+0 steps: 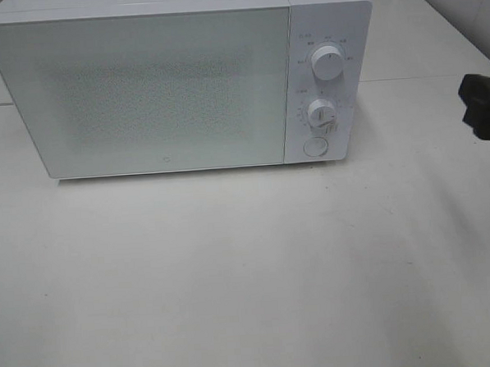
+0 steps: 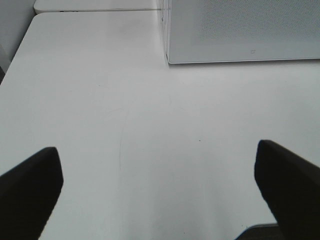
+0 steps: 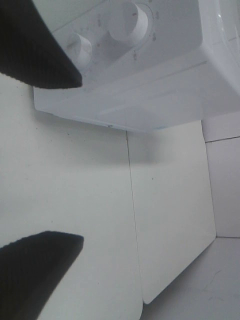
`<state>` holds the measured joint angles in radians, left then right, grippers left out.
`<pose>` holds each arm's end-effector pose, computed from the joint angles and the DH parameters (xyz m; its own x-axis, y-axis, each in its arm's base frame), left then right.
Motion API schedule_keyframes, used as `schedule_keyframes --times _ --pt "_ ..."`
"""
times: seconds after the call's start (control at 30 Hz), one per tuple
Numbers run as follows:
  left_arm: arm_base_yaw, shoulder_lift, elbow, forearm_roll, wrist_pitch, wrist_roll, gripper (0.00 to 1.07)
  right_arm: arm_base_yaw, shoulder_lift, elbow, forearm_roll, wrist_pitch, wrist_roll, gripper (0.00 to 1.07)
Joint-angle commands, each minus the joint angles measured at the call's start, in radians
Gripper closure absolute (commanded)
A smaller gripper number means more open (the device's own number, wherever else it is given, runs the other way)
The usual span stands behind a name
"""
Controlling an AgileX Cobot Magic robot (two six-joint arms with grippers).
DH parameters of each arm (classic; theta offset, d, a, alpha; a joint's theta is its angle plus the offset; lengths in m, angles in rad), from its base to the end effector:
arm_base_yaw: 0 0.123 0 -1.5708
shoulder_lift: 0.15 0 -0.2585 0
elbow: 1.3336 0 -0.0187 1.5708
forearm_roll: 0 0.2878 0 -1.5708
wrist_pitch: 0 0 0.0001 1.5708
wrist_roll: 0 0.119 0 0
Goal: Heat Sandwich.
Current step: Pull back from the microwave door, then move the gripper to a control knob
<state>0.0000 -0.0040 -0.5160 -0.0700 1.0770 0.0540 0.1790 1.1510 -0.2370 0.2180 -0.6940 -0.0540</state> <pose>0.0759 -0.0073 0.2864 -0.4506 0.0207 -0.8925 0.0643 0.9979 -0.0093 0.2552 0.0295 0.1560 -0.1456 0.0888 -0.9854 -0.0251 0.9953 0.0934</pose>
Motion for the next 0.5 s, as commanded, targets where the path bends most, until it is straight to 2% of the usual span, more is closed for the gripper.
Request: schedule_keyframes --times 0.03,0.07,0.1,0.23,0.27,0.37,0.5 --pt "0.001 -0.020 0.001 -0.002 -0.010 -0.005 0.06 0.069 0.025 0.008 0.073 -0.064 -0.085 0.31" --pt "0.001 -0.020 0.001 -0.002 -0.010 -0.005 0.06 0.095 0.043 0.011 0.106 -0.090 -0.108 0.31" --pt "0.001 -0.020 0.001 -0.002 -0.010 -0.005 0.06 0.162 0.079 0.011 0.174 -0.132 -0.159 0.31" --pt "0.001 -0.020 0.001 -0.002 -0.010 -0.005 0.06 0.229 0.128 0.011 0.244 -0.193 -0.202 0.31" --pt "0.001 -0.020 0.001 -0.002 -0.010 -0.005 0.06 0.276 0.163 0.011 0.293 -0.239 -0.216 0.31" --pt "0.001 -0.020 0.001 -0.002 -0.010 -0.005 0.06 0.316 0.195 0.011 0.328 -0.280 -0.221 0.31" --pt "0.001 -0.020 0.001 -0.002 -0.010 -0.005 0.06 0.414 0.267 0.010 0.372 -0.364 -0.224 0.31"
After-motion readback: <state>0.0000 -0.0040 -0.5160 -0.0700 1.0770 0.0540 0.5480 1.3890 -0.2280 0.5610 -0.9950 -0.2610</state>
